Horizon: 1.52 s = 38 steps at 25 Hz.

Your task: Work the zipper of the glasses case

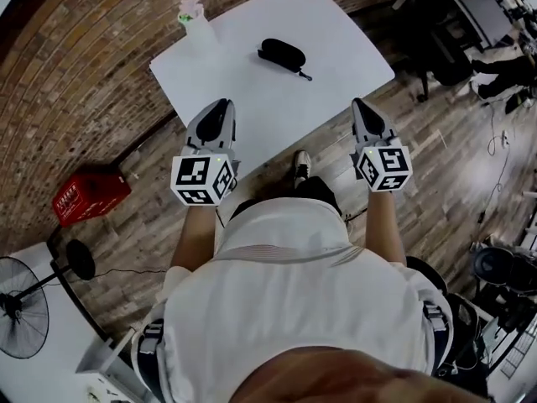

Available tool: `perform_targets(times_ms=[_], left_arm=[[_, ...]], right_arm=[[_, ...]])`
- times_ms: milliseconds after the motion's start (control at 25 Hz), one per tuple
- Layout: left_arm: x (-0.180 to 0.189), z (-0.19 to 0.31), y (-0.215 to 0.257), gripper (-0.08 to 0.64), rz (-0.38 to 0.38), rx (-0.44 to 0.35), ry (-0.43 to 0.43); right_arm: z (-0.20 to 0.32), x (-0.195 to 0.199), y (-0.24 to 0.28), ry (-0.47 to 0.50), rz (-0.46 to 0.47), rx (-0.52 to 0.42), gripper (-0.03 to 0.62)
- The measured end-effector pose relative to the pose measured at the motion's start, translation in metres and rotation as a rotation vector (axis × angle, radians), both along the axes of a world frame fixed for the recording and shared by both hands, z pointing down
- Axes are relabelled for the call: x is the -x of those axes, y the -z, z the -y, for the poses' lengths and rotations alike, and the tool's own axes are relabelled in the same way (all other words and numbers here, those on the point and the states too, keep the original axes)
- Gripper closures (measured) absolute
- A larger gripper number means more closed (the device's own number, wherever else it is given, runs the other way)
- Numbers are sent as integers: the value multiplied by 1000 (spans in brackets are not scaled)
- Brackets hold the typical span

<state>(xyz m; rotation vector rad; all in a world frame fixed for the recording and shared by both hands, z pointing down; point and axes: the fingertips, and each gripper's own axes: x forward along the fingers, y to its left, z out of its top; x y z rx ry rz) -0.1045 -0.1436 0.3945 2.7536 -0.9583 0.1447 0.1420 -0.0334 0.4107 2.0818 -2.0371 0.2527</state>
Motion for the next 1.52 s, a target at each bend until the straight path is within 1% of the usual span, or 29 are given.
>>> perform_targets(times_ms=[280, 440, 560, 720, 880, 1080, 1200, 1280, 1320, 1440, 1480, 1520], left_arm=[[-57, 39, -2, 522, 40, 18, 129], [-74, 53, -9, 522, 67, 39, 224], [-80, 58, -18, 522, 87, 65, 289], [-80, 62, -27, 523, 102, 87, 350], [-76, 61, -35, 522, 105, 104, 383], [-71, 68, -33, 522, 90, 91, 390], [-67, 72, -32, 523, 77, 93, 396], [-67, 74, -31, 522, 76, 94, 391], [-66, 74, -31, 522, 76, 96, 389], [-64, 74, -37, 522, 73, 118, 394], [-64, 74, -40, 522, 72, 125, 396], [-64, 75, -42, 522, 72, 130, 397]], right_arm=[[81, -62, -7, 157, 35, 17, 540], [115, -92, -25, 227, 74, 49, 540], [136, -105, -34, 284, 93, 66, 540], [161, -104, -45, 359, 107, 88, 540], [176, -92, -49, 411, 110, 91, 540], [183, -84, -51, 421, 105, 99, 540], [186, -80, -53, 427, 107, 121, 537], [191, -76, -57, 446, 113, 149, 449], [193, -73, -60, 456, 110, 169, 416], [199, -61, -73, 499, 81, 223, 291], [201, -57, -78, 516, 65, 234, 266], [203, -53, -82, 532, 46, 242, 261]])
